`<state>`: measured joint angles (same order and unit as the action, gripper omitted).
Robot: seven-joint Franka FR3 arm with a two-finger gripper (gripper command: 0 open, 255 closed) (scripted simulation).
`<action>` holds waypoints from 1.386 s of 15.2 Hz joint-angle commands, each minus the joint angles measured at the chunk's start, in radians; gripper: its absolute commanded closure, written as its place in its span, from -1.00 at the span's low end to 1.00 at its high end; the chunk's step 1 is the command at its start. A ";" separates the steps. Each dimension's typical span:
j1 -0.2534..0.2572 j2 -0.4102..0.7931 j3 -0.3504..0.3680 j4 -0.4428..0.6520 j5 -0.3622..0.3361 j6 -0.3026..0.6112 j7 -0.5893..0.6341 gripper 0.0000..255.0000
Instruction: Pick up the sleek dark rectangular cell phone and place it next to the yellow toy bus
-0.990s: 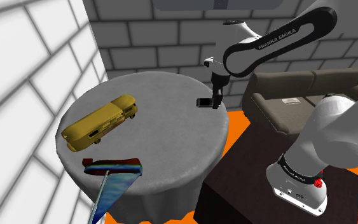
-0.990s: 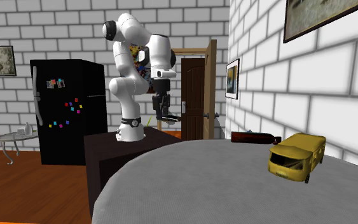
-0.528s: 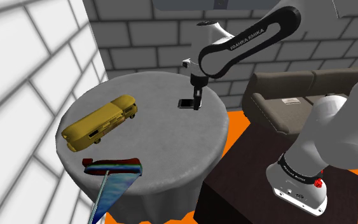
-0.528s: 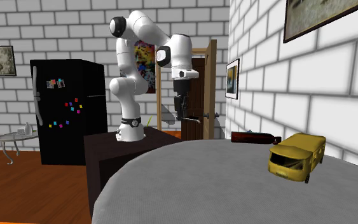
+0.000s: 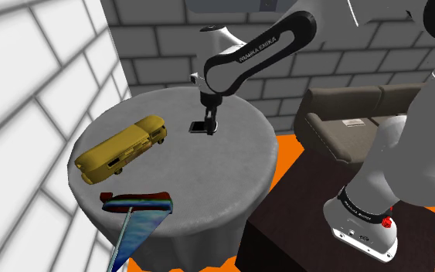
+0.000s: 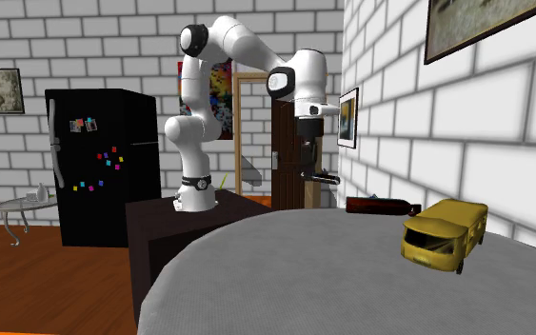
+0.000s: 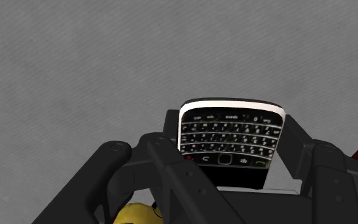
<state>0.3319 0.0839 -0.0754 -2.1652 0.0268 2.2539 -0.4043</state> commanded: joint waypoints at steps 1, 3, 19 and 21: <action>0.012 0.066 0.011 0.088 0.004 -0.021 0.022 1.00; 0.025 0.129 0.021 0.175 0.006 -0.045 0.045 1.00; 0.050 0.346 0.040 0.337 0.011 0.010 0.087 1.00; 0.050 0.362 0.041 0.332 0.012 0.031 0.086 1.00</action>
<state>0.3828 0.4377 -0.0343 -1.8336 0.0383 2.2768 -0.3170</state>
